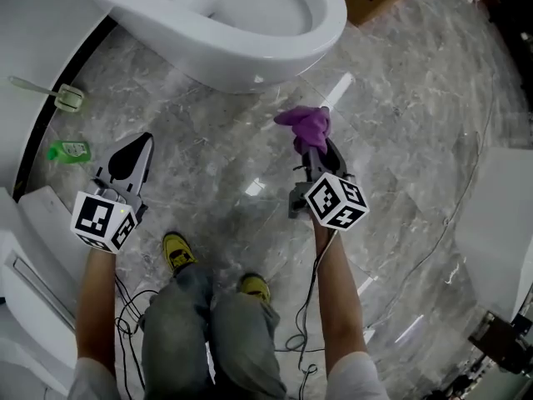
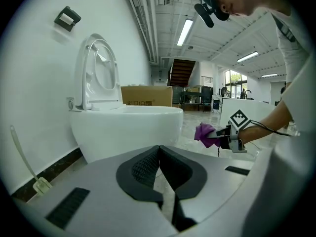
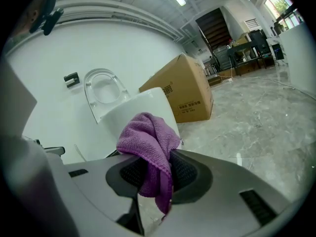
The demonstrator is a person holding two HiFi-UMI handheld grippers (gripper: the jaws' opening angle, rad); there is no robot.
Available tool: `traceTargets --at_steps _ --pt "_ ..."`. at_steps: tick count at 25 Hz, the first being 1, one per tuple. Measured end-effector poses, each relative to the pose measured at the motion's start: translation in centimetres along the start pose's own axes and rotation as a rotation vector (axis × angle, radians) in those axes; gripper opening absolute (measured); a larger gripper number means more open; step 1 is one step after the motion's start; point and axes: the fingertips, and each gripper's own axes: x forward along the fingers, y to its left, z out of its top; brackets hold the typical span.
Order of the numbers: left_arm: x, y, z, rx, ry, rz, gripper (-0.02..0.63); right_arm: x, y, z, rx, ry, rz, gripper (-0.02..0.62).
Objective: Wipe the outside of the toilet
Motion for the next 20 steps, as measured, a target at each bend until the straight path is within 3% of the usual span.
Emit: traceTargets --at_steps 5,20 --pt "-2.4 -0.7 5.3 -0.069 -0.003 -0.015 0.02 -3.3 3.8 4.4 -0.016 -0.008 0.018 0.123" --pt "-12.8 -1.1 22.8 -0.118 -0.037 0.047 0.02 -16.4 16.6 20.3 -0.069 0.004 0.061 0.123"
